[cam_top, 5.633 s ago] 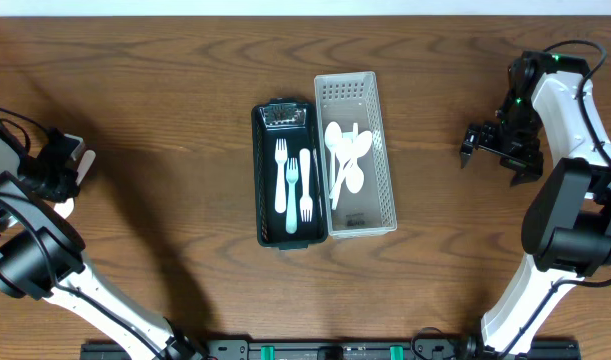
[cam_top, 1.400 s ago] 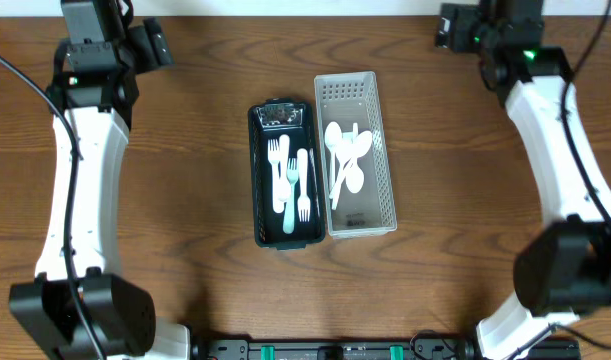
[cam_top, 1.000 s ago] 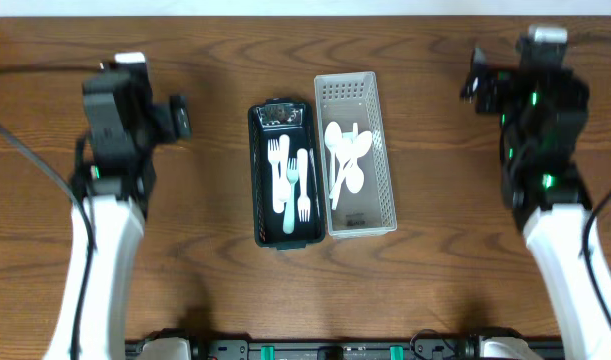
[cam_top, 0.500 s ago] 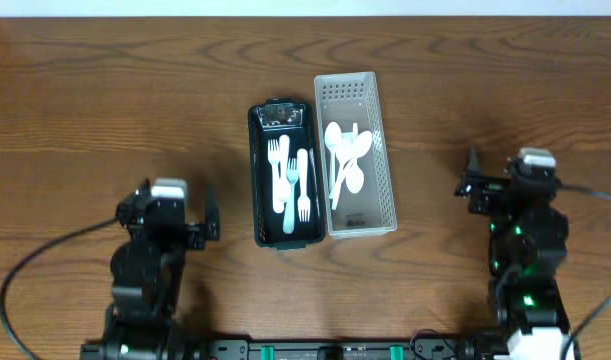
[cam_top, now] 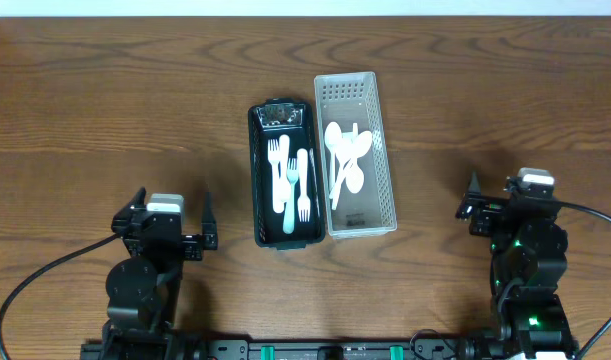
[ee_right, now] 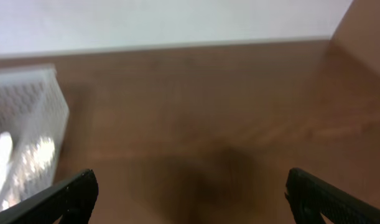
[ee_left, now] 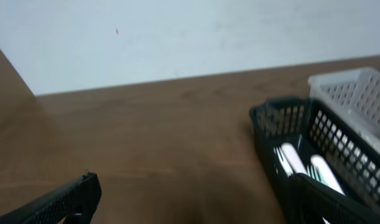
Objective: Pack container
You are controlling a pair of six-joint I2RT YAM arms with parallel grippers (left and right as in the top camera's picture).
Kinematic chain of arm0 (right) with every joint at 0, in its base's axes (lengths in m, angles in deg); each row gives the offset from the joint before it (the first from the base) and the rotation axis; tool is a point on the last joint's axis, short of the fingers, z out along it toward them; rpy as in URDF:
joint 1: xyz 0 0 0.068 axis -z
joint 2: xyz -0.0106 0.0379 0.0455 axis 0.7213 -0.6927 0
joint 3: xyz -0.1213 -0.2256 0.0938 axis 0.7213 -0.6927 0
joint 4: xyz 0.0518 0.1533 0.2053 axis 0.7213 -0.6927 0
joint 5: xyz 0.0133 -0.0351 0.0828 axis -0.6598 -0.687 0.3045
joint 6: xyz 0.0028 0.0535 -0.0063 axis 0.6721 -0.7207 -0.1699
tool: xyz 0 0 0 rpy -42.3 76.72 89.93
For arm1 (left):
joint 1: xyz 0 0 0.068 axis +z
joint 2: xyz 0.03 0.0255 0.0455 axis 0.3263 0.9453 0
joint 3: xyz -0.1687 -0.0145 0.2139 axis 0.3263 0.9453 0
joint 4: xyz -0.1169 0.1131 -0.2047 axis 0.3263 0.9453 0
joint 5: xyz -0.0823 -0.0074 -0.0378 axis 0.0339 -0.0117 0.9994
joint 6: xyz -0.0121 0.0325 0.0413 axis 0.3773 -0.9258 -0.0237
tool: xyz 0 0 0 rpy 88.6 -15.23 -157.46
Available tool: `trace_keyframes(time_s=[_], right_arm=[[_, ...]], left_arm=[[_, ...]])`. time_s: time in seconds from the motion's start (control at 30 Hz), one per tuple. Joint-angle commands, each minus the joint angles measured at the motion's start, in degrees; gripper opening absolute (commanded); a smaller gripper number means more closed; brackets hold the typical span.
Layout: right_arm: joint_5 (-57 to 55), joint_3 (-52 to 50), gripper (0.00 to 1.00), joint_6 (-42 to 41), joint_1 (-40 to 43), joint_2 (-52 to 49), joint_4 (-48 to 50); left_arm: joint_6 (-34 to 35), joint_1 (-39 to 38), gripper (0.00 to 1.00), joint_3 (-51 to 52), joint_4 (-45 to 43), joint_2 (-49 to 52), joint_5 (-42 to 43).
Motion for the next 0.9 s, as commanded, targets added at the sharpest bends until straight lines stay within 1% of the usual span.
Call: trace_keyframes(time_s=[0.0, 0.3, 0.5, 0.73, 0.8, 0.87], right_arm=[[-0.7, -0.1, 0.99, 0.7, -0.4, 0.2, -4.4], [-0.7, -0.2, 0.99, 0.7, -0.3, 0.3, -22.7], [-0.7, -0.1, 0.99, 0.7, -0.3, 1.8, -31.5], [-0.8, -0.2, 0.99, 0.7, -1.6, 14.9, -39.3], [-1.3, -0.2, 0.99, 0.7, -2.1, 19.6, -39.6], [-0.1, -0.2, 0.99, 0.7, -2.7, 24.1, -37.9]], left_arm=[[-0.6, -0.2, 0.98, -0.5, 2.7, -0.3, -0.3], [-0.6, -0.2, 0.98, -0.5, 14.6, -0.3, -0.3], [-0.6, -0.2, 0.98, -0.5, 22.7, -0.3, -0.3], [-0.6, -0.2, 0.98, -0.5, 30.9, -0.3, -0.3], [-0.6, -0.2, 0.98, -0.5, 32.2, -0.3, -0.3], [-0.6, -0.2, 0.98, -0.5, 33.0, -0.3, -0.3]])
